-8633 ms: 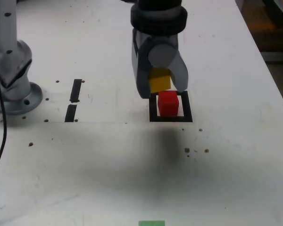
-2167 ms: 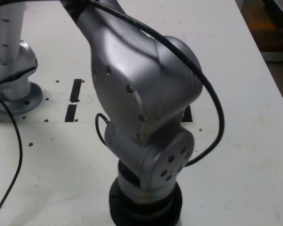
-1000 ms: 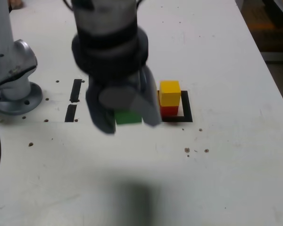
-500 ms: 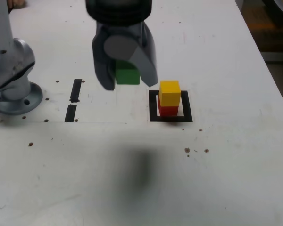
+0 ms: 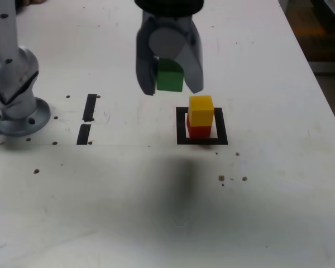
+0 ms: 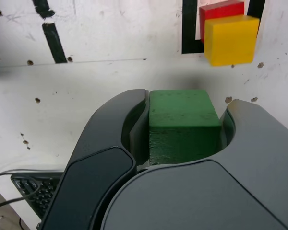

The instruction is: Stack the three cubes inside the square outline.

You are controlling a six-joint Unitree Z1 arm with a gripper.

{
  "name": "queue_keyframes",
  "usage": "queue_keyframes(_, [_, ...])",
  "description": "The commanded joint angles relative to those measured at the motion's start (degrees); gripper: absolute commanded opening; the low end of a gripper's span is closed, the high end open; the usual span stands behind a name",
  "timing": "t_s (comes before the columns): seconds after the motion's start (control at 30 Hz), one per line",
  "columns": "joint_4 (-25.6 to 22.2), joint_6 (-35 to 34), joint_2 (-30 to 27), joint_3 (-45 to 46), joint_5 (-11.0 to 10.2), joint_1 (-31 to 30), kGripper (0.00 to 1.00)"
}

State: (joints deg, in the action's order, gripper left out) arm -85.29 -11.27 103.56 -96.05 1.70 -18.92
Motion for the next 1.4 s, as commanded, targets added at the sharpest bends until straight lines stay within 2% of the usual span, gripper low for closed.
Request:
queue_keyframes(0.0, [0.60, 1.02, 0.84, -0.37, 0.22, 0.93, 0.13])
queue_keyframes(0.47, [5.97, 6.84, 4.74, -1.15, 0.61, 6.45, 0.13])
queue_keyframes(1.1, [12.98, 9.40, 6.30, 3.05, 2.32, 9.37, 0.14])
queue_keyframes(1.37, [15.01, 9.69, 6.22, 4.86, 2.45, 9.84, 0.19])
